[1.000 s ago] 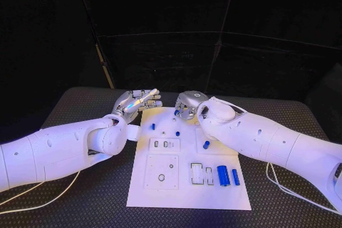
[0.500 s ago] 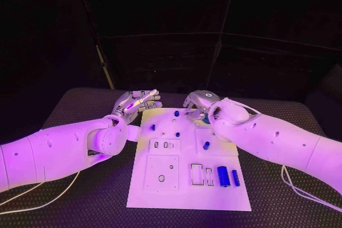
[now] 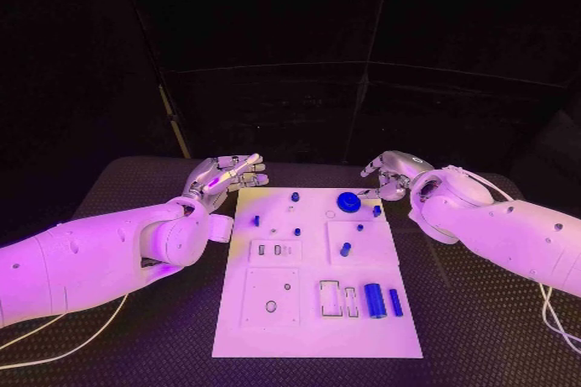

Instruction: Assemble the parts on the task board

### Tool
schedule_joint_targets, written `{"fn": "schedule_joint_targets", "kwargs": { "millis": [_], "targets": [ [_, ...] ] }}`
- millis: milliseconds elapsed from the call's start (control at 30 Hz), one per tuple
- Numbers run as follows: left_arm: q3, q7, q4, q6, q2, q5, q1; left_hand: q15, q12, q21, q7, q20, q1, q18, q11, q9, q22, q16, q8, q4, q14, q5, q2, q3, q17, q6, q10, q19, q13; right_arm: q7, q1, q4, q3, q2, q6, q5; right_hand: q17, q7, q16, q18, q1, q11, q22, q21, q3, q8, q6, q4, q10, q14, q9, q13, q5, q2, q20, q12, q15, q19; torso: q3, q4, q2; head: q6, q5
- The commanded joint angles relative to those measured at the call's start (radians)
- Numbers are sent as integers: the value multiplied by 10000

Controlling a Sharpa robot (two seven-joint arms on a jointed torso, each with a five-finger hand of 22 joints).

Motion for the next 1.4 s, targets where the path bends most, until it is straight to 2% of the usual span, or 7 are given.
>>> {"fn": "schedule_joint_targets", "kwargs": {
  "millis": [33, 133, 233, 333, 533, 1033, 1400],
  "targets": [
    [8, 65, 38, 82, -11, 2, 18, -3, -34, 38, 162, -10, 86, 141, -6, -4, -15, -10, -54, -85, 52, -3, -18, -1, -11, 75, 50, 74, 6, -339, 17, -91, 15, 16, 623, 859, 655, 95, 161, -134, 276, 52, 185, 125, -283, 63, -148, 564, -16, 669, -7, 1482, 16, -72, 48, 1385, 128, 101, 3, -8, 13, 56, -87],
    [8, 62, 32, 76, 9, 2, 17, -4, -41, 34, 153, -11, 97, 141, -11, -4, -19, -18, -54, -96, 48, -2, -14, 8, -15, 82, 59, 73, 6, -360, 17, -291, 23, 145, 768, 947, 727, 141, 200, -134, 151, 88, 247, 181, -369, 111, -196, 546, 135, 672, -4, 2390, -16, 16, 90, 2250, 186, 113, 20, -9, 24, 80, -190],
    [7, 58, 19, 68, 36, 2, 16, -3, -42, 33, 152, -11, 99, 140, -12, -3, -21, -20, -54, -98, 47, -2, -14, 10, -16, 84, 61, 71, 6, -346, 16, -446, 25, 305, 872, 1000, 892, 169, 270, -141, 91, 123, 318, 238, -393, 149, -235, 544, 274, 699, -4, 3025, -34, 90, 120, 2853, 221, 138, -2, -19, 21, 68, -164],
    [7, 54, 10, 62, 60, 2, 15, -3, -42, 33, 152, -11, 99, 140, -12, -3, -21, -20, -54, -98, 47, -2, -14, 10, -16, 84, 61, 71, 6, -331, 14, -549, 26, 456, 965, 853, 1132, 184, 367, -161, 108, 143, 437, 317, -367, 202, -227, 535, 414, 743, 2, 3532, -32, 189, 145, 3335, 242, 191, -13, -13, 20, 40, -201],
    [7, 39, -6, 64, 99, 2, 14, -4, -44, 31, 151, -11, 100, 140, -13, -3, -22, -22, -54, -100, 46, -3, -13, 12, -17, 85, 63, 69, 6, -263, 9, -671, 24, 729, 1150, 427, 1748, 179, 603, -235, 144, 158, 887, 592, -346, 343, -102, 499, 739, 858, 15, 4424, -39, 320, 171, 4190, 266, 421, -18, -12, 23, 35, -220],
    [7, 15, -31, 65, 119, 2, 12, -4, -48, 28, 152, -11, 99, 139, -13, -4, -25, -26, -55, -101, 44, -4, -12, 13, -19, 87, 67, 65, 6, -116, -4, -843, 21, 1008, 1495, 160, 2058, 153, 718, -293, 477, 149, 1257, 843, -245, 508, 105, 245, 977, 913, 16, 5027, -31, 662, 178, 4757, 267, 580, -14, -11, 15, -37, -221],
    [7, 6, -39, 72, 124, 2, 12, -4, -48, 28, 152, -11, 99, 139, -13, -4, -25, -26, -55, -101, 44, -4, -12, 13, -19, 87, 67, 65, 6, -79, -16, -978, 19, 1161, 1773, -28, 2126, 144, 742, -308, 651, 142, 1356, 914, -194, 548, 175, 48, 1021, 926, 10, 5132, 3, 788, 173, 4852, 261, 618, -9, -12, 17, -105, -231]
  ]
}}
